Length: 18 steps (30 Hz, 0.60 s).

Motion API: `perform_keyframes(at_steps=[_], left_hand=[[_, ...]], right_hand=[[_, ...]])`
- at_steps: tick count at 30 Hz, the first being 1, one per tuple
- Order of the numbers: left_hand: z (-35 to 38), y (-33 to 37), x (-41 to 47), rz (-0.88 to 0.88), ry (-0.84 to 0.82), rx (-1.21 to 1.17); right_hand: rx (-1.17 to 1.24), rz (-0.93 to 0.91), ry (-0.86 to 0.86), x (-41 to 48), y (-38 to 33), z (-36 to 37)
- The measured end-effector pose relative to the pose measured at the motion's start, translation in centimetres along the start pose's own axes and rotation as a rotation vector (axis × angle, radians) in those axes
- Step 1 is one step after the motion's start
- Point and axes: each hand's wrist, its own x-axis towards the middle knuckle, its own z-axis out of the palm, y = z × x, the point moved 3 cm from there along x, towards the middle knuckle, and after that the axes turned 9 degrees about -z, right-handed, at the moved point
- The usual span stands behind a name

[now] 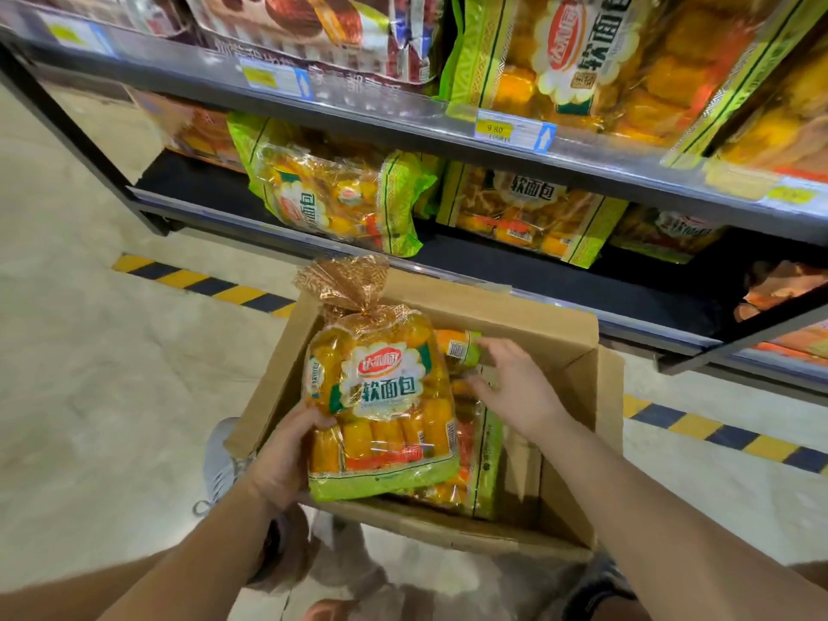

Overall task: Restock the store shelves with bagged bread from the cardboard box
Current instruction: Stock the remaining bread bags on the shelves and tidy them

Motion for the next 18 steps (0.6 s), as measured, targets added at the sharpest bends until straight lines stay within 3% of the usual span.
perform_keyframes(at_steps=[5,11,18], left_hand=[[-1.6,0.2,-0.2,0.009,0.075,-0.045],[-2.2,0.3,0.1,0.030,0.129,-0.084],[-2.2,0.4,0.2,0.047,0.120,-0.143]], right_hand=[[-0.285,-0.110,-0.160,3.8,-2.5,2.6],[-0.624,0.013,-0.204,6.5,-4.7,4.7],[-0.384,0.075,-0.152,6.8,-3.6,4.4]])
